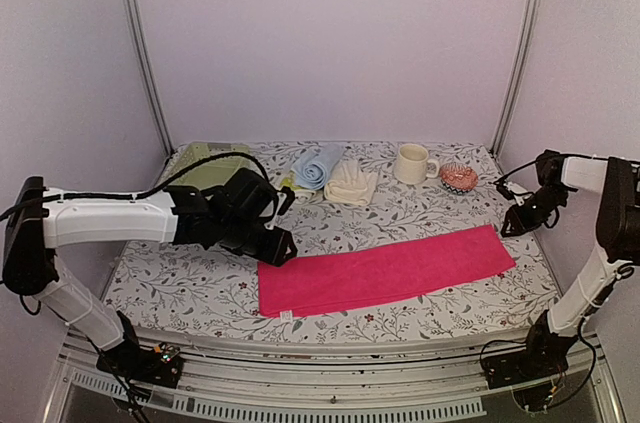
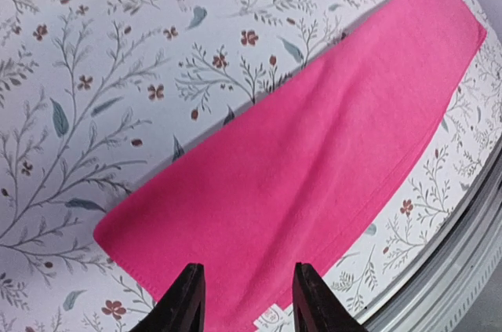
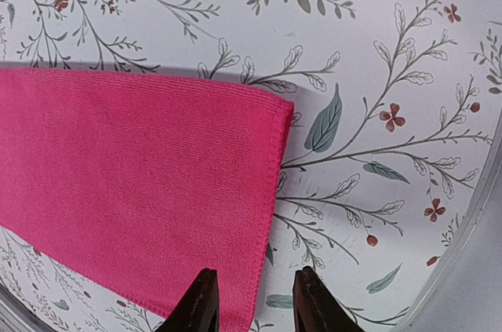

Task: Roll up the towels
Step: Adjust the towel at the center of the board, then pick up the towel from the center of the board.

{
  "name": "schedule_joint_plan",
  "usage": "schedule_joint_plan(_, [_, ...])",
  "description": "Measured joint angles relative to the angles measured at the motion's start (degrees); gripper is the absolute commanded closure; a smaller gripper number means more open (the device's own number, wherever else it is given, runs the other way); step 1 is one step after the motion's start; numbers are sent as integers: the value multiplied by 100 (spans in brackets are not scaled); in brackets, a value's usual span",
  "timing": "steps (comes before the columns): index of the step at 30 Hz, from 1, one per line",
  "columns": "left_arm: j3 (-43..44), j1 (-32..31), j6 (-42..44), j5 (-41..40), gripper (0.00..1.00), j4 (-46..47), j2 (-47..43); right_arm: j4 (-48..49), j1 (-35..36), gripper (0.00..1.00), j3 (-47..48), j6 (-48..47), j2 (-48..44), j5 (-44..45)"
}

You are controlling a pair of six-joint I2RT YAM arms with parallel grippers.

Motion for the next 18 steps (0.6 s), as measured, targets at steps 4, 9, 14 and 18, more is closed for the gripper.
schedule_joint_plan(4, [17,24,-11,-358,59,398,2,39,153,66,0,245,264,160])
schedule_joint_plan(9, [15,59,-4,-581,57,599,63,90,404,65,-7,428,330,372])
schedule_joint_plan(14, [-17,59,-2,-667,56,664,94,247,446,65,-17,540,367,570])
schedule_joint_plan(18, [-26,63,2,-695,56,695,96,365,485,64,-50,584,535,717])
